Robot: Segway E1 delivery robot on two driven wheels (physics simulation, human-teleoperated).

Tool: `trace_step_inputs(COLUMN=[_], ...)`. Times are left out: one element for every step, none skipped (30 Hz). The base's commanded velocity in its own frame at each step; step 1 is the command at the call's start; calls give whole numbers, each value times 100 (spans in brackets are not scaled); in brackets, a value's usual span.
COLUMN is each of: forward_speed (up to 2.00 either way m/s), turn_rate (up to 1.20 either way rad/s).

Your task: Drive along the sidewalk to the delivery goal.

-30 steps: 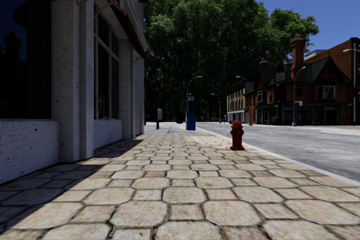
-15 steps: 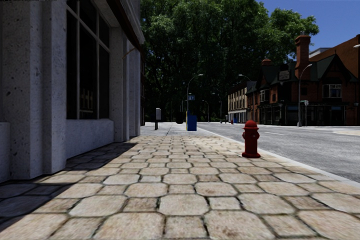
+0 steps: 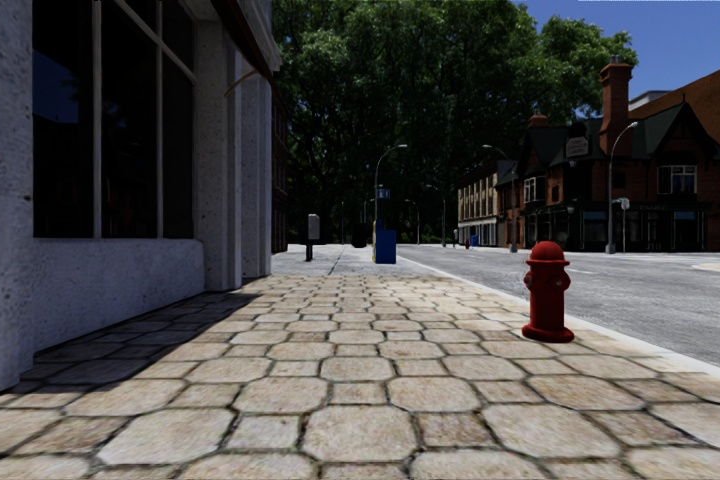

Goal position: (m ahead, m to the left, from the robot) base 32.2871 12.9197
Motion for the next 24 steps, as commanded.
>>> trace_step_inputs(forward_speed=[200,200,200,200,200,200,200,200,200,200,200,200,200,200,200,200,200,200,200,200,200,200,200,200], turn_rate=[0,0,0,0,0,0,0,0,0,0,0,0,0,0,0,0,0,0,0,0,0,0,0,0])
